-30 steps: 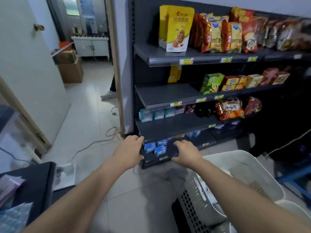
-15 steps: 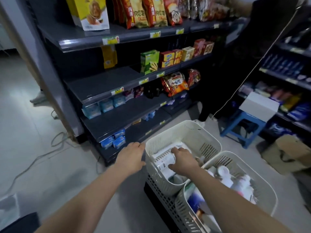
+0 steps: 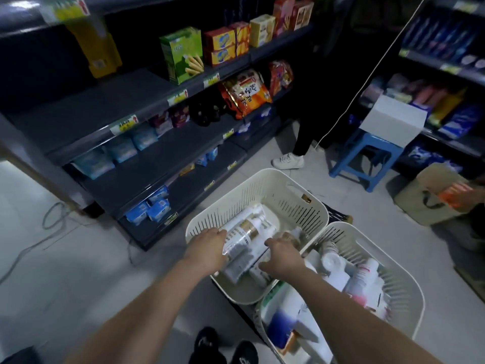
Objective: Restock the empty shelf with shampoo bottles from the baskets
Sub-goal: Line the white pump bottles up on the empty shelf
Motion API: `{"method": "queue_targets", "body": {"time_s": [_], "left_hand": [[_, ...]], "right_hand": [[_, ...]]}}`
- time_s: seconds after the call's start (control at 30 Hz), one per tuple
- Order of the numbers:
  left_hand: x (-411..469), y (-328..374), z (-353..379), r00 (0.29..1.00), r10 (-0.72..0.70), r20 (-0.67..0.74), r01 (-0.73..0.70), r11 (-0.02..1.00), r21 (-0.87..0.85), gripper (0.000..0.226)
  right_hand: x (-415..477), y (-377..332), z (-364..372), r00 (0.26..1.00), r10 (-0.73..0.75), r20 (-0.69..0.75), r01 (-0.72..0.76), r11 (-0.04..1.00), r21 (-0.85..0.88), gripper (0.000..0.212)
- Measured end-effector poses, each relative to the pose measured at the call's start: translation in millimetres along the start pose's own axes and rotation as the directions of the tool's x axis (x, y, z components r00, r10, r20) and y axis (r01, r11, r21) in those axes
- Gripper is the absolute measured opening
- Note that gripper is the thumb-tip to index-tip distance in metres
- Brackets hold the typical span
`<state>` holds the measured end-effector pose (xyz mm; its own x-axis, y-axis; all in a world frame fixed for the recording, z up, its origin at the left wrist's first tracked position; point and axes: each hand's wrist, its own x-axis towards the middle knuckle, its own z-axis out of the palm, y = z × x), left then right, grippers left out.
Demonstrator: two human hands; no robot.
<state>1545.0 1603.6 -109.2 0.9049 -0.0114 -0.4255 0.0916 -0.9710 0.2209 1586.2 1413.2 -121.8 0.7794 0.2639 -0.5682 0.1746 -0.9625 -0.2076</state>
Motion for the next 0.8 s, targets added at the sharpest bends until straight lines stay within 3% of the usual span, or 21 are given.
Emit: {"method": "queue_targets", "body": {"time_s": [0.4, 0.47, 0.6, 0.7, 0.8], "left_hand": [[98, -6, 38, 0.977, 0.039, 0.211, -0.049, 0.998, 0.039, 0.054], [110, -6, 47, 0.975, 0.046, 0.217, -0.055, 0.998, 0.036, 0.06], [136, -9, 70, 0.973, 0.045, 0.225, -0.029, 0.997, -0.076, 0.089], [148, -10, 82, 0.972, 0.033, 0.234, -0.016, 0.997, -0.074, 0.099], [156, -11, 92, 0.981, 0.017, 0.193, -0.003, 0.997, -0.074, 0.102]], "right_hand": [[86, 24, 18, 0.943, 0.252, 0.219, -0.293, 0.938, 0.183, 0.066], [101, 27, 22, 0.916, 0.32, 0.242, -0.382, 0.879, 0.286, 0.073], [128, 41, 31, 0.827, 0.508, 0.242, -0.545, 0.617, 0.568, 0.094], [147, 51, 35, 0.771, 0.559, 0.304, -0.605, 0.494, 0.625, 0.105], [166, 59, 40, 0.743, 0.579, 0.334, -0.629, 0.435, 0.644, 0.094]]}}
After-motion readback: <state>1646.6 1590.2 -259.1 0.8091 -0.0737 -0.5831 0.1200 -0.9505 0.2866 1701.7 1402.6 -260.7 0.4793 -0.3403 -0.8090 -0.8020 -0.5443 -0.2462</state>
